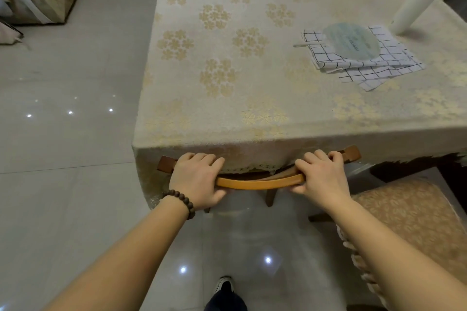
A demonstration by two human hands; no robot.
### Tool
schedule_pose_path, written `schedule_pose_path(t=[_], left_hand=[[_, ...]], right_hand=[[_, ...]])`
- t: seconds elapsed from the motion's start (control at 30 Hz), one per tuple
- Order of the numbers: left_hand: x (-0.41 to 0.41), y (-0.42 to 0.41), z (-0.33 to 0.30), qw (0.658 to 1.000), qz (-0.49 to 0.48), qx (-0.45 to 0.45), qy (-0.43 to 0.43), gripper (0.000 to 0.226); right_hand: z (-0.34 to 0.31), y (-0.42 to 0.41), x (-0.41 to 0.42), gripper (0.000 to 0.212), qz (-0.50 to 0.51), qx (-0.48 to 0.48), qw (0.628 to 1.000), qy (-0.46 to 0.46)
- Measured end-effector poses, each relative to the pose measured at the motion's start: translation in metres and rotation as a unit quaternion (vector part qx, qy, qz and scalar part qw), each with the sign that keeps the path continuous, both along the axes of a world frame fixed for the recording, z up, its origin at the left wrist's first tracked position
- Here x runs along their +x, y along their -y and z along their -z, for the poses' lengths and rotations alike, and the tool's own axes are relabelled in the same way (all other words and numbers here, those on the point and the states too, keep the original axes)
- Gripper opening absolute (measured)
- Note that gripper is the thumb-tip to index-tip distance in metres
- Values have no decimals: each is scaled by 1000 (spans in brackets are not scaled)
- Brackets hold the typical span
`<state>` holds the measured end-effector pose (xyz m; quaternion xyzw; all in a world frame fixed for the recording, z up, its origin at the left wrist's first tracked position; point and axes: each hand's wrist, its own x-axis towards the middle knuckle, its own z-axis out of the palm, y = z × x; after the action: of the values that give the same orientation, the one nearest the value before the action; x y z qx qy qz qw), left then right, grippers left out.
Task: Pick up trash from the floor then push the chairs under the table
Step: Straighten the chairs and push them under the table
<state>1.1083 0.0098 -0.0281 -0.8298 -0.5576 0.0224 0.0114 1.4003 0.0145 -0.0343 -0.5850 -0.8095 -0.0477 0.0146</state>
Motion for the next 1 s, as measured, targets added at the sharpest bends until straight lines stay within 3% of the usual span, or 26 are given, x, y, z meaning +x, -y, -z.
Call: schedule_pose_path(t=[0.27, 0.53, 0.63, 0.73, 0.87, 1.0], left_hand=[[-14, -18, -7, 999, -7, -32, -44, 91], [-9, -20, -18, 991, -25, -107, -82, 93], [-4, -11, -29, 990, -25, -130, -52, 90], [21, 5, -47, 996, -10, -87, 4, 83], [85, 29, -63, 993, 57, -26, 102, 79], [166, 62, -71, 972, 134, -25, 190, 74]], right_hand=[[1, -9, -19, 81, 19, -28, 999, 27], [-14, -8, -24, 92, 33, -111, 992, 54], [-32, 3, -21, 89, 28, -130, 991, 15], [-53, 30, -13, 76, 62, -81, 993, -66], [-73, 84, 13, 70, 149, -14, 977, -152], [-80, 151, 60, 64, 277, 30, 942, -189]])
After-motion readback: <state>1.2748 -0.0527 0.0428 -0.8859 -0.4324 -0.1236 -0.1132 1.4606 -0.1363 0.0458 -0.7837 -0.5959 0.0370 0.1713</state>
